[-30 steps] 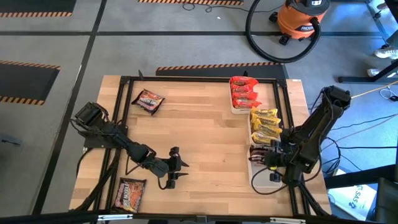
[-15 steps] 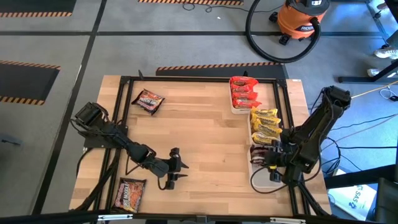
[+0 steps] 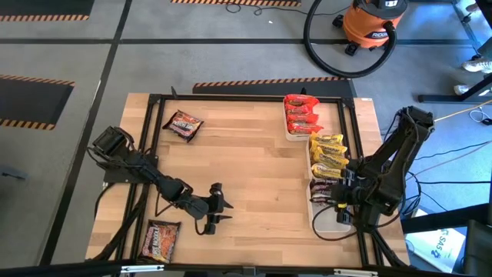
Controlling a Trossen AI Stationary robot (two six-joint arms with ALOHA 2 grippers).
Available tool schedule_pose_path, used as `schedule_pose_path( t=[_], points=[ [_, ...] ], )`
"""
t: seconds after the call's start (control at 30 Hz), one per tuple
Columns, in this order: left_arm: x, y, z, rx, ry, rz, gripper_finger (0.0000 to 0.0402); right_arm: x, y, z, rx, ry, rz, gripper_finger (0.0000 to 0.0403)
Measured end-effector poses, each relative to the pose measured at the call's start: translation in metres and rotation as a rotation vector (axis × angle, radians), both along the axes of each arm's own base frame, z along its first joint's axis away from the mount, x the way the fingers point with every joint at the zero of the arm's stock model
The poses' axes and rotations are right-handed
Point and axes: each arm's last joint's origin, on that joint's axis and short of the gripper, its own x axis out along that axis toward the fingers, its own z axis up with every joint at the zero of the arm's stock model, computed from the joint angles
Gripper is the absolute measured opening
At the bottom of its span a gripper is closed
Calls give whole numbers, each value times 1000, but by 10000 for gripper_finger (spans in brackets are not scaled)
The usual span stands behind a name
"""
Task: Sort Maruchan noodles
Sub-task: Put the black noodle pack into the bottom white bin
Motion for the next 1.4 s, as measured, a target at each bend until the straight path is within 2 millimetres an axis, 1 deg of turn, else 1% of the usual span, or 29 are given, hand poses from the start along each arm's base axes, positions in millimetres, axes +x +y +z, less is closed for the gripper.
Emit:
schedule_pose_path(
  t=[0.17,0.3,0.43,0.53,0.6,0.67,0.83,0.97,1.07,1.13,1.23,1.33,1.4],
  points=[
    [0,0,0,0,0,0,160,-2,-4,-1,-45,22,-2,224],
    [0,0,0,0,0,0,160,-1,-3,1,-36,10,-3,224],
    [0,0,0,0,0,1,160,2,4,17,30,-24,-2,224],
    [0,0,0,0,0,2,160,4,8,21,73,-47,3,224],
    [0,0,0,0,0,2,160,5,10,16,99,-48,6,224],
    [0,0,0,0,0,2,160,5,11,6,95,-21,12,224],
    [0,0,0,0,0,2,160,3,8,-14,-12,56,11,224],
    [0,0,0,0,0,2,160,1,3,-17,-80,76,-16,224],
    [0,0,0,0,-1,2,160,1,2,-16,-97,45,-21,224],
    [0,0,0,0,-1,2,160,2,3,-14,-96,36,-21,224],
    [0,0,0,1,0,2,160,4,7,-5,-68,20,-21,224],
    [0,0,0,1,0,2,160,7,12,10,-39,-21,-25,224],
    [0,1,1,0,-1,2,160,10,15,22,-16,-80,-41,224]
  ],
)
